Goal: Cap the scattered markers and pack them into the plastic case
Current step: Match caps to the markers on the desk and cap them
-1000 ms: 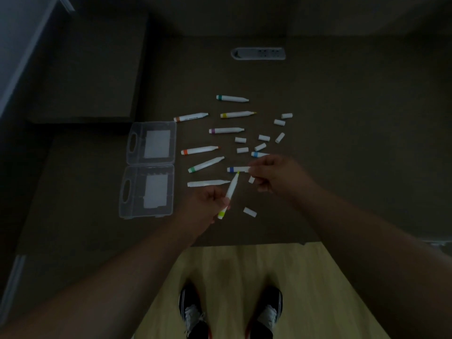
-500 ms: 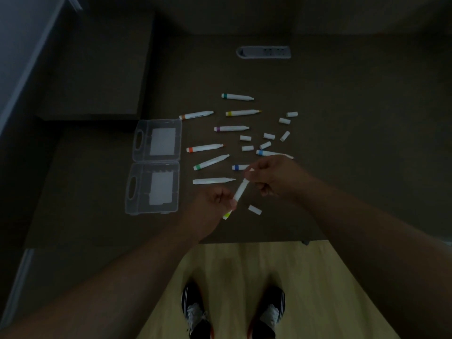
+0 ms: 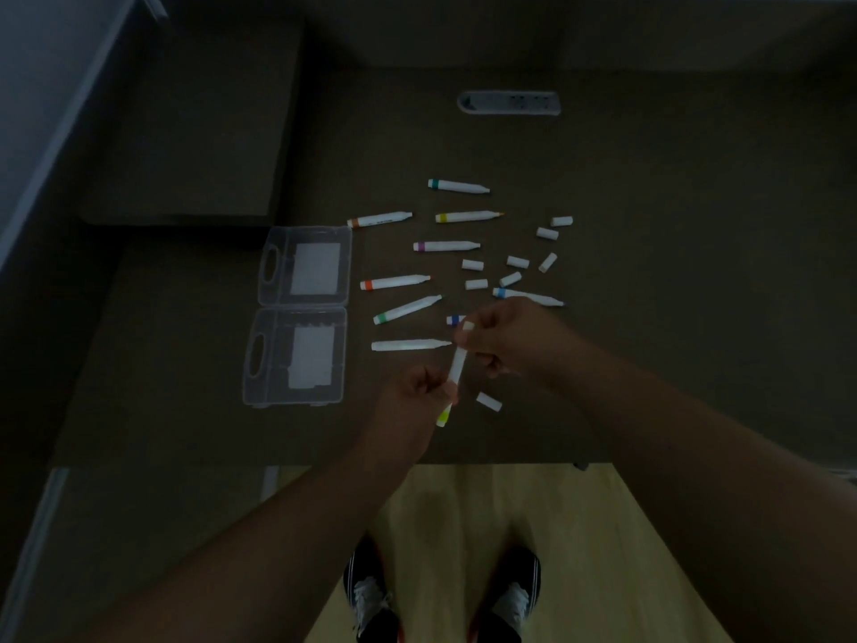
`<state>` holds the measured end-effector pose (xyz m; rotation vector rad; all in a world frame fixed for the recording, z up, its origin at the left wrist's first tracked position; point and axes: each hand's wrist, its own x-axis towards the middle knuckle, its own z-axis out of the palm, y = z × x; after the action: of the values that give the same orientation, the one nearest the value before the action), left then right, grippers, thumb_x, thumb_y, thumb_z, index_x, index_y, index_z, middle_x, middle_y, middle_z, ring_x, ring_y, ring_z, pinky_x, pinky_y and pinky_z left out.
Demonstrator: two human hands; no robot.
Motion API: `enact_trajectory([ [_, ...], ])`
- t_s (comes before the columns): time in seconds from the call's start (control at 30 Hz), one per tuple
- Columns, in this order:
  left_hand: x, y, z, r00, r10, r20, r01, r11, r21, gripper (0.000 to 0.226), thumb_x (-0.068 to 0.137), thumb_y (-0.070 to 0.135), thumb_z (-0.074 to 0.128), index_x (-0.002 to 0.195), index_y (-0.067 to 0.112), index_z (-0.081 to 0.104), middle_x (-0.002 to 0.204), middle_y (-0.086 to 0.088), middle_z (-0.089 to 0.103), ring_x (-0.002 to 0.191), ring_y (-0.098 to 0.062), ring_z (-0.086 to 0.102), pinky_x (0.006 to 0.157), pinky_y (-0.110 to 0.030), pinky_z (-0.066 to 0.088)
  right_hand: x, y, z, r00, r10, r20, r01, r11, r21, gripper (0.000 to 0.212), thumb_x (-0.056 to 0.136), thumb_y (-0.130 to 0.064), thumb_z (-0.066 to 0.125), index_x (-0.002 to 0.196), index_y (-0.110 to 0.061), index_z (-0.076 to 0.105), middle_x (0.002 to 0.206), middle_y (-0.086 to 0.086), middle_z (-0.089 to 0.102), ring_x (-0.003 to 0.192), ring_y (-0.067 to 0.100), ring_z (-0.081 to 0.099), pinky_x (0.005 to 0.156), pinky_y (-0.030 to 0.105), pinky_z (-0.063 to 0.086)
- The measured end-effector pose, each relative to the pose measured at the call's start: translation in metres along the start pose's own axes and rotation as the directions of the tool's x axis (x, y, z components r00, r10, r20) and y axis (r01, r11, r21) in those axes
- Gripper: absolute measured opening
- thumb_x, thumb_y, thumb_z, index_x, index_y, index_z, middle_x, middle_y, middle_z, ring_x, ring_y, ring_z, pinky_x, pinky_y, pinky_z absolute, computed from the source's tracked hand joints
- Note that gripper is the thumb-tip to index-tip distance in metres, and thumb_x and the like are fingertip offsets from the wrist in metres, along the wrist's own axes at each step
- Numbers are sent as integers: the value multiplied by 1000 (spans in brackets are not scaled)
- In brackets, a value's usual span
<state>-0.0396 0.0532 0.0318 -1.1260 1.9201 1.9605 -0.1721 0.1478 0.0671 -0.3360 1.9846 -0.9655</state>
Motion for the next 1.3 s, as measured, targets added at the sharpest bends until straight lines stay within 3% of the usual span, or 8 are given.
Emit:
enact_trajectory([
  [0.3,-9,3,-20,995,81,-58,-82,997,-6,13,98,11,54,90,9,63,82,-3,63,55,9,57,48,-4,42,7,-10,23,1000,28,0,-27,990,141,18,91,-24,67,74,-20,63,59,0,56,53,10,52,48,20,44],
  [0.43,-9,5,-31,992,101,-74,-100,995,16,14,97,11,56,86,14,63,80,0,64,50,13,55,47,-4,41,9,-13,32,1000,27,-2,-26,976,218,11,92,-24,65,93,-13,70,62,1,57,56,10,54,50,22,47],
  [0.6,-2,-11,-33,995,75,-72,-58,977,206,11,96,22,59,88,26,64,85,9,65,77,0,62,57,-11,41,13,-5,33,986,151,-70,-148,988,52,16,96,-29,59,99,-14,64,80,4,59,75,15,58,68,28,53],
  [0.7,8,-30,-33,990,121,-79,-62,852,519,7,97,30,56,96,29,63,91,11,61,81,0,57,60,-13,36,16,20,24,954,199,-226,-211,977,-33,9,97,-26,56,94,-19,61,97,5,62,88,15,61,82,34,53],
  [0.8,23,-49,-33,967,245,-74,-99,624,775,9,96,32,55,97,31,63,91,12,54,82,-1,53,66,-16,36,13,47,12,924,196,-328,-220,975,-37,12,97,-24,57,106,-22,65,101,2,65,87,11,62,72,28,51],
  [0.97,31,-60,-31,903,427,-47,-169,453,875,8,94,32,53,97,29,60,95,10,51,82,-5,45,72,-23,40,-1,69,11,918,221,-329,-281,949,-146,13,95,-26,60,107,-25,63,91,-4,60,85,10,60,76,28,52],
  [1.1,33,-56,-27,884,463,-64,-158,425,892,14,91,37,58,101,27,61,100,7,54,86,-6,45,73,-22,36,-13,76,24,976,90,-196,-156,924,-349,20,89,-30,68,108,-25,63,104,-7,58,93,7,56,88,29,50],
  [1.3,51,-15,-29,853,518,-56,-188,406,894,24,96,32,53,116,22,59,116,0,55,105,-14,52,92,-31,45,-15,69,26,989,79,-127,-130,874,-469,34,89,-27,69,120,-20,60,116,-2,53,104,11,54,95,29,48],
])
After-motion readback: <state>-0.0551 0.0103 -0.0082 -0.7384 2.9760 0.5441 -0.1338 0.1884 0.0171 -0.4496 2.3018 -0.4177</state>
